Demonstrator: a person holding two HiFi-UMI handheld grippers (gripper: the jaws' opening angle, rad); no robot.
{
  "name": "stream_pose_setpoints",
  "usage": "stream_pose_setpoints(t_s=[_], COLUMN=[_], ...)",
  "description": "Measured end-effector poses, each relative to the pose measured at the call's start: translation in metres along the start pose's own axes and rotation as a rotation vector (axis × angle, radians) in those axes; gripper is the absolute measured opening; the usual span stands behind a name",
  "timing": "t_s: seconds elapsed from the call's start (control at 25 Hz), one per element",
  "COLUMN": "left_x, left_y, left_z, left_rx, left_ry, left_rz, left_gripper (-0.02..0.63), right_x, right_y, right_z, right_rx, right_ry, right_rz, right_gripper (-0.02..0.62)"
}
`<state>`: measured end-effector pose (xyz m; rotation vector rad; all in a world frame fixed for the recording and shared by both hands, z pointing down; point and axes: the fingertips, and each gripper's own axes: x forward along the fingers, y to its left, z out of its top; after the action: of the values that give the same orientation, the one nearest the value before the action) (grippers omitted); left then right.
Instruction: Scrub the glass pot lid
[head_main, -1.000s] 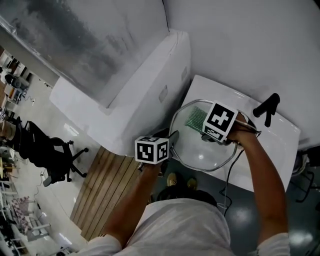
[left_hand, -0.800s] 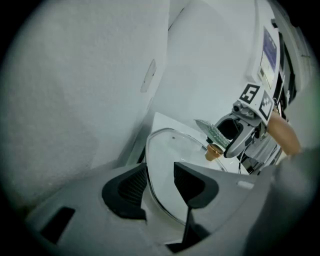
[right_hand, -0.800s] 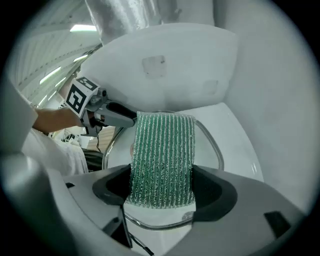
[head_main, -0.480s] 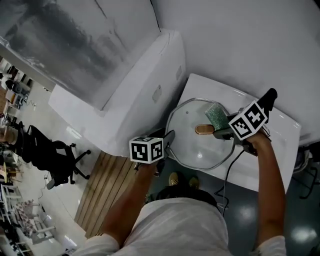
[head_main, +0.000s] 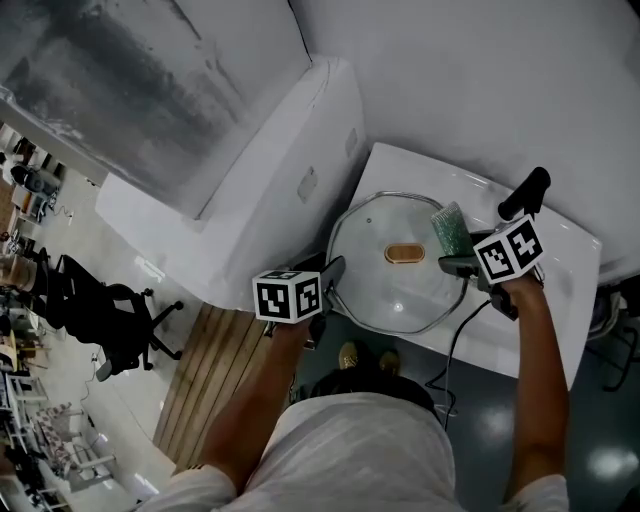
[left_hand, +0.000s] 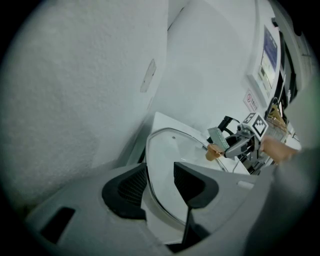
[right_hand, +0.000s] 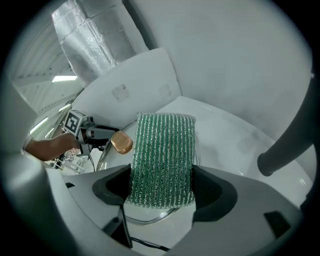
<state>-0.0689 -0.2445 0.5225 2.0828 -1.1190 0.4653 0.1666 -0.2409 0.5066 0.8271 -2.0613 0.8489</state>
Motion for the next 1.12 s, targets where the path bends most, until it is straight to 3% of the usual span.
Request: stream_pose_setpoints(t_s=[0.48,0.8,1.12], left_x=[0.000,0.000,0.000], left_y=[0.000,0.000,-0.001], left_z=[0.000,0.000,0.000], left_rx=[0.007,0.010,0.010], left_ry=[-0.006,-0.006,-0.006], left_rz=[0.001,0.002,0.004], left_gripper=[0.182,0.182,0.183], right_x=[-0.028,0.001,0.036], right_y=[0.105,0.150,0.161], right_z=[0.030,0.017,-0.004], right_rx=[-0.349,-0.491,-0.576], right_ry=[-0.096,-0.005,0.098], right_rz=[-0.168,-0.179,-0.210], right_gripper=[0.348,0.348,0.348])
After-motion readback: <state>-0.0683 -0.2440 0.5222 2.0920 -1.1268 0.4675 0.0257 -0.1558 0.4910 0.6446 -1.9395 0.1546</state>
